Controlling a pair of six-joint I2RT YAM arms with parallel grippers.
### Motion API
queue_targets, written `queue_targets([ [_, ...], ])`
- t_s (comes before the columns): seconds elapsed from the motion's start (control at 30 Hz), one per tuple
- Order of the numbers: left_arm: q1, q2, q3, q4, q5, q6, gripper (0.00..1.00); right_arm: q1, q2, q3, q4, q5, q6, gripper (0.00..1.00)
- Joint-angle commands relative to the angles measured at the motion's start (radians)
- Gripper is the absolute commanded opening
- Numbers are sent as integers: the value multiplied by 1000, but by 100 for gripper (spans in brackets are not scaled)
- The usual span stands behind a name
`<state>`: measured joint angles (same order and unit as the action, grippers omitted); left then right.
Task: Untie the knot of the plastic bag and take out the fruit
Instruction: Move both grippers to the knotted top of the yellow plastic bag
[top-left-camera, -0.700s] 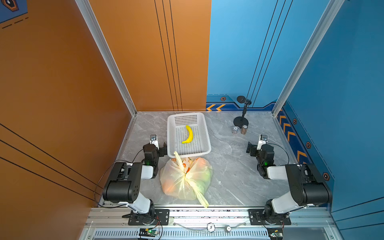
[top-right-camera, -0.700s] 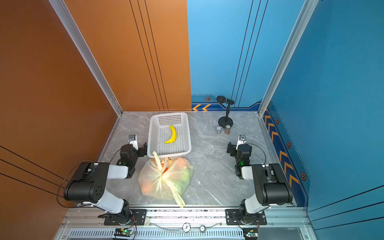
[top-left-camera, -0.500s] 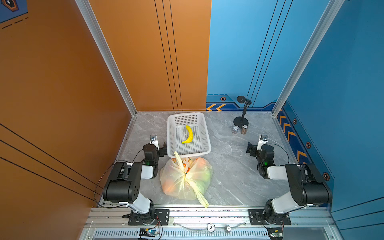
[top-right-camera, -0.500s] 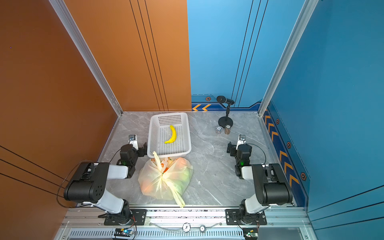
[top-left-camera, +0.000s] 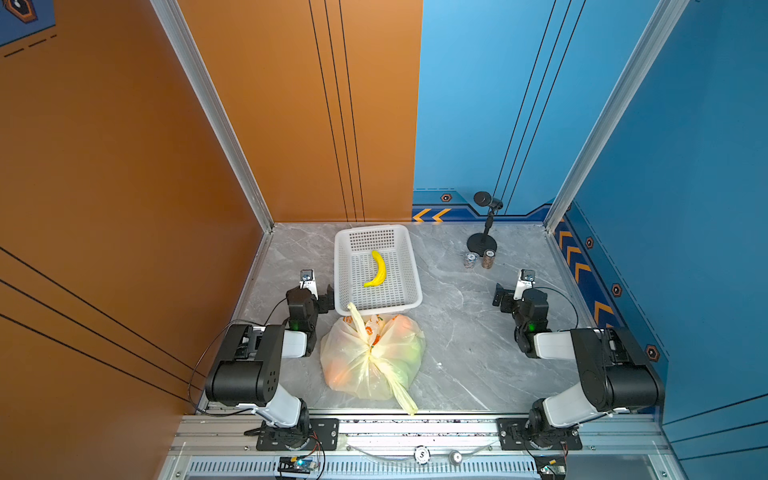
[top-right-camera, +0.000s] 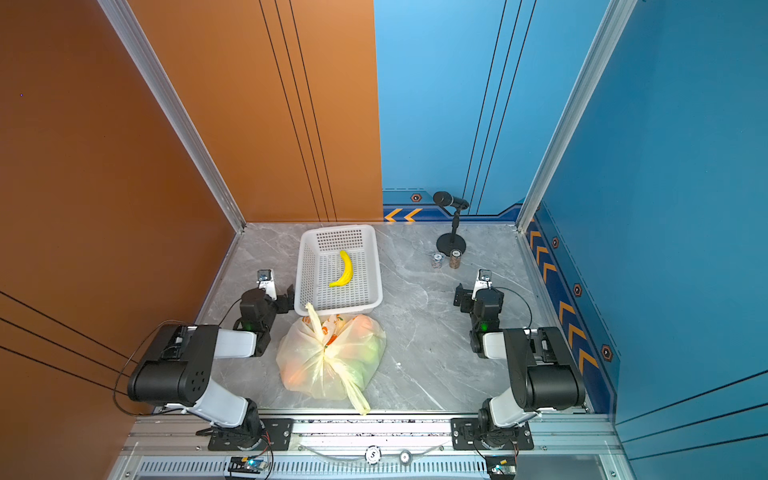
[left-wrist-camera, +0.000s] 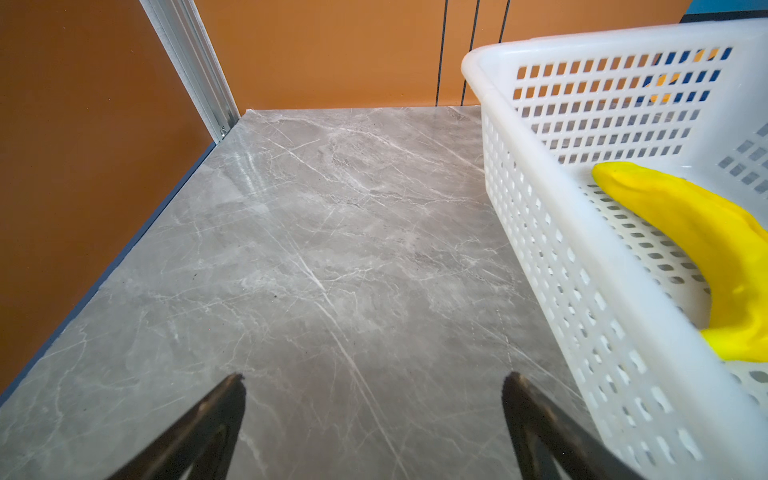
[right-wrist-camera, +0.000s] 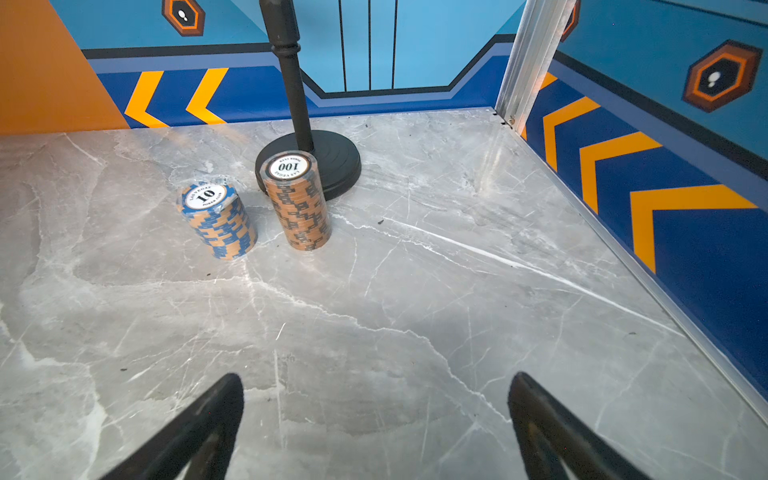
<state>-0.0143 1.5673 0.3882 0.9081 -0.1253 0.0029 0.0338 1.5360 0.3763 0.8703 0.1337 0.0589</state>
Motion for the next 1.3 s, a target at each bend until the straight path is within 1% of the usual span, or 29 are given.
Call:
queue_targets([
  [0.0,8,-9,-3,-4,77,4,97,-2,-7,12,-19,-6,-5,100],
  [0.03,11,-9,-2,-6,105,12,97,-2,-12,13,-18,-8,-7,100],
  [0.1,10,-18,-8,-4,100,15,97,3,-42,22,-58,-7,-11,100],
  [0.17,10,-59,-21,-12,63,5,97,6,-102,49,-162,-4,-14,100],
  [0.23,8,-124,-30,-56,9,-10,97,12,-178,95,-307,4,-7,100],
  [0.3,2,-197,-37,-99,-36,-21,97,18,-260,144,-454,-8,30,100],
  [0.37,-23,-280,-33,-181,-114,-29,97,23,-324,202,-581,-41,84,100],
  [0.43,-46,-376,-9,-294,-156,-68,97,35,-368,272,-709,-94,134,98],
  [0.53,-92,-509,69,-540,-198,-149,98,80,-392,400,-913,-204,180,92],
  [0.57,-110,-545,99,-615,-207,-177,100,103,-395,445,-979,-243,185,90],
  [0.63,-148,-602,158,-760,-219,-253,97,175,-393,529,-1099,-288,182,88],
  [0.7,-186,-640,223,-885,-219,-342,92,252,-389,596,-1192,-314,163,88],
  [0.77,-226,-662,294,-1036,-207,-425,84,337,-377,665,-1287,-334,144,87],
  [0.9,-307,-671,404,-1273,-137,-499,74,490,-337,768,-1427,-357,131,85],
  [1.0,-377,-667,463,-1410,-82,-534,67,597,-304,811,-1474,-370,152,82],
  [1.07,-420,-661,491,-1492,-37,-549,64,656,-285,818,-1476,-380,170,82],
  [1.1,-448,-659,503,-1537,-23,-562,61,704,-274,823,-1475,-390,183,81],
  [1.17,-499,-659,509,-1609,-5,-600,58,768,-254,825,-1464,-408,198,80],
  [1.27,-566,-681,477,-1645,12,-665,56,846,-212,822,-1438,-406,217,77],
])
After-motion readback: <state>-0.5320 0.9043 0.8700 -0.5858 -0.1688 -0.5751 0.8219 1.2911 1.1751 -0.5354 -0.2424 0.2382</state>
